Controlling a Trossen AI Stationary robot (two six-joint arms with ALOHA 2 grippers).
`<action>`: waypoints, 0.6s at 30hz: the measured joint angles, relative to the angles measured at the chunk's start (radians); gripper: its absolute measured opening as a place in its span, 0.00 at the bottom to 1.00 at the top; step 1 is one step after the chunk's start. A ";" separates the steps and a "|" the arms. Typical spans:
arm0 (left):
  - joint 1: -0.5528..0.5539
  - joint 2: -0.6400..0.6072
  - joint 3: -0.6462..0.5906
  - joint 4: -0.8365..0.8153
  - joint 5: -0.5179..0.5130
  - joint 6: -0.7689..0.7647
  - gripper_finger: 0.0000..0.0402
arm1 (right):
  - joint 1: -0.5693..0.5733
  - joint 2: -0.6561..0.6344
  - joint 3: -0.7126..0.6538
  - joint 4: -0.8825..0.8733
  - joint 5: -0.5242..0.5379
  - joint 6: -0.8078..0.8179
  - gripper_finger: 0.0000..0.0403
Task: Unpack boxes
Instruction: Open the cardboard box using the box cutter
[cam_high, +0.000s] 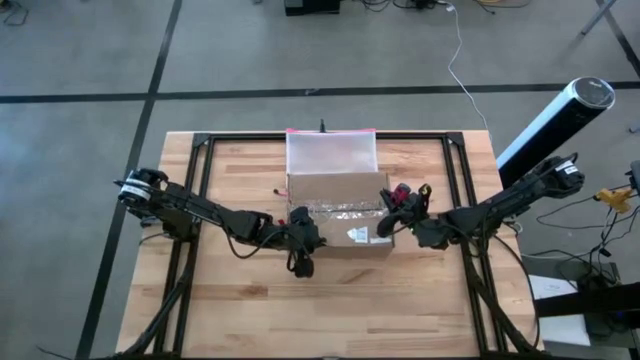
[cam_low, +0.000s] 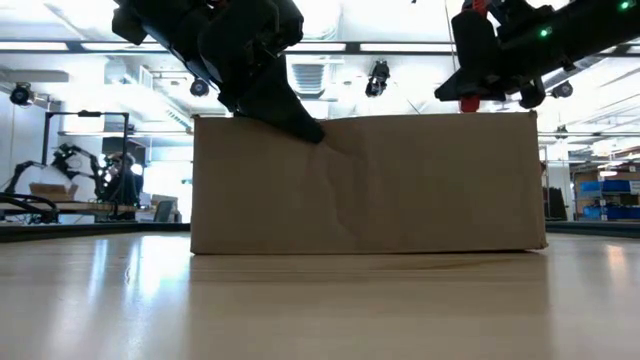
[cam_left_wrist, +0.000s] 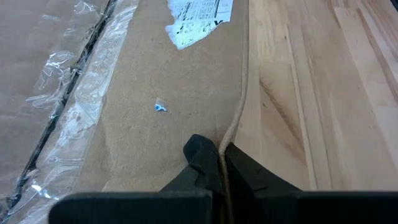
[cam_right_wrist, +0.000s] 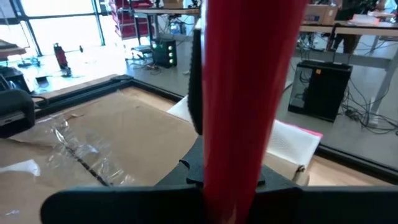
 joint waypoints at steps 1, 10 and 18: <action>0.000 0.000 0.000 0.000 0.000 0.000 0.00 | 0.000 0.002 0.000 -0.011 0.000 0.009 0.01; 0.000 0.000 0.000 0.000 0.001 0.000 0.00 | 0.000 0.040 -0.002 -0.060 -0.002 0.093 0.01; 0.000 0.000 0.000 0.000 0.001 0.000 0.00 | 0.000 0.072 -0.002 -0.065 -0.003 0.123 0.01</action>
